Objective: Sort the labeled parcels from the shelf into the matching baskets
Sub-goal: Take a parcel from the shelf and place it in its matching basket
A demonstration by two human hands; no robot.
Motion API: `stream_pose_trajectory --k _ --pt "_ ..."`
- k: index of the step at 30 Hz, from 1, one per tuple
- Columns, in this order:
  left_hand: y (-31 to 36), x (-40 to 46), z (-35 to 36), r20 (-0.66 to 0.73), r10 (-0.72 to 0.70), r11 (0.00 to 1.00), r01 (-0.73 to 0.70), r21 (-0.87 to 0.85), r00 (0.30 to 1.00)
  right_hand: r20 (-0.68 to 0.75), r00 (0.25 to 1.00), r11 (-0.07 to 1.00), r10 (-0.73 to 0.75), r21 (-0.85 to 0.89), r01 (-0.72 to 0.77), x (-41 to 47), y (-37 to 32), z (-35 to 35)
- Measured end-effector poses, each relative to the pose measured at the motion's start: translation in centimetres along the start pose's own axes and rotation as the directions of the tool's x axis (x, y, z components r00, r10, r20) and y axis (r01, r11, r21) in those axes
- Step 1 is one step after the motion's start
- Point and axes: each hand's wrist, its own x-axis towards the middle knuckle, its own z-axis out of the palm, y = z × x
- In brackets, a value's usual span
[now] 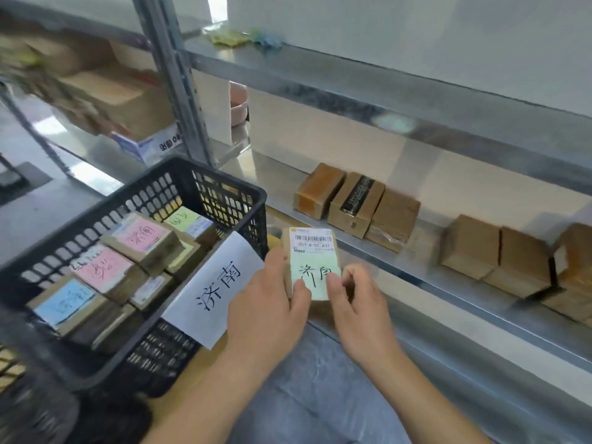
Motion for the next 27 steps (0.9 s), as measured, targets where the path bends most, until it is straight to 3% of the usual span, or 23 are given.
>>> stream_pose_trajectory --k 6,15,27 --pt "-4.6 -1.1 -4.3 0.014 -0.070 0.994 0.068 0.088 0.997 0.080 0.997 0.999 -0.019 0.043 0.016 -0.1 -4.0 5.3" --pt "-10.9 -1.2 -9.5 -0.139 -0.049 0.965 0.082 0.247 0.989 0.204 0.977 0.976 0.057 0.194 -0.097 2.4 -9.1 13.1" --pt "-18.1 4.0 -10.9 -0.202 -0.365 0.833 0.416 0.365 0.909 0.426 0.905 1.000 0.008 0.003 -0.010 14.9 -11.7 20.4"
